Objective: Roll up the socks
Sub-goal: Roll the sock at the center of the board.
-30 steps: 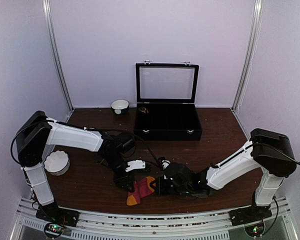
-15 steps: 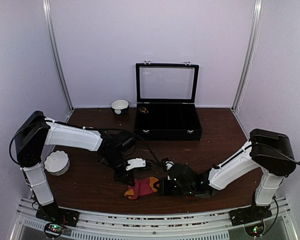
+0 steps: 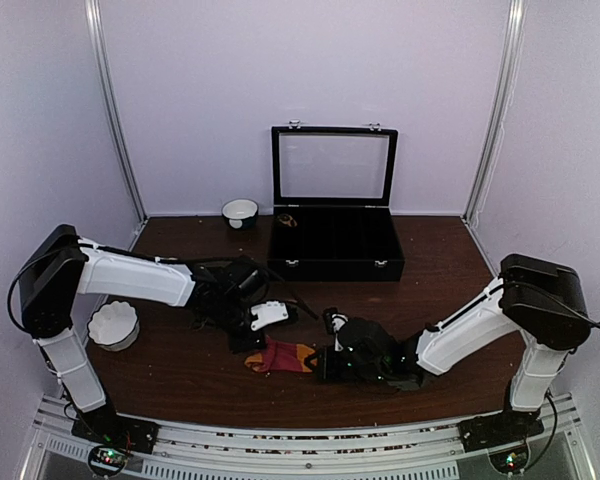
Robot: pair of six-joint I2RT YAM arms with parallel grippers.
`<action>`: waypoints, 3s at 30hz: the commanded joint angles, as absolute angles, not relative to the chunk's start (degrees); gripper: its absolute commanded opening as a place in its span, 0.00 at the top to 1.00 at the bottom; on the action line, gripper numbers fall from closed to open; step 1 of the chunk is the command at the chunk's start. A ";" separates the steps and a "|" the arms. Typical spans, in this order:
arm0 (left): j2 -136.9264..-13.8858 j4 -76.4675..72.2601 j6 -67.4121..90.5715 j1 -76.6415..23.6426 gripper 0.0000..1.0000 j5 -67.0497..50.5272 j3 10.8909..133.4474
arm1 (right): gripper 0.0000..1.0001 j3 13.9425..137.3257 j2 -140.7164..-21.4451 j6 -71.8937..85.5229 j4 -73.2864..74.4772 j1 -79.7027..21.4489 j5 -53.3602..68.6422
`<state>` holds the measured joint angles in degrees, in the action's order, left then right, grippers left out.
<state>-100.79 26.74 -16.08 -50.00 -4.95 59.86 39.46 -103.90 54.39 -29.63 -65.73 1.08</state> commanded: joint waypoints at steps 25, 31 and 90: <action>-105.91 33.29 -7.15 -50.10 0.75 -3.47 65.66 | 0.44 51.00 -97.59 24.55 -13.51 -76.99 -24.60; -100.35 34.49 -7.69 -47.97 0.42 -8.33 65.05 | 0.44 55.97 -101.64 25.19 -13.84 -75.79 -19.24; -99.74 50.54 -26.22 -28.15 0.40 -37.72 68.82 | 0.25 72.88 -120.67 -18.58 -0.36 -80.83 -36.25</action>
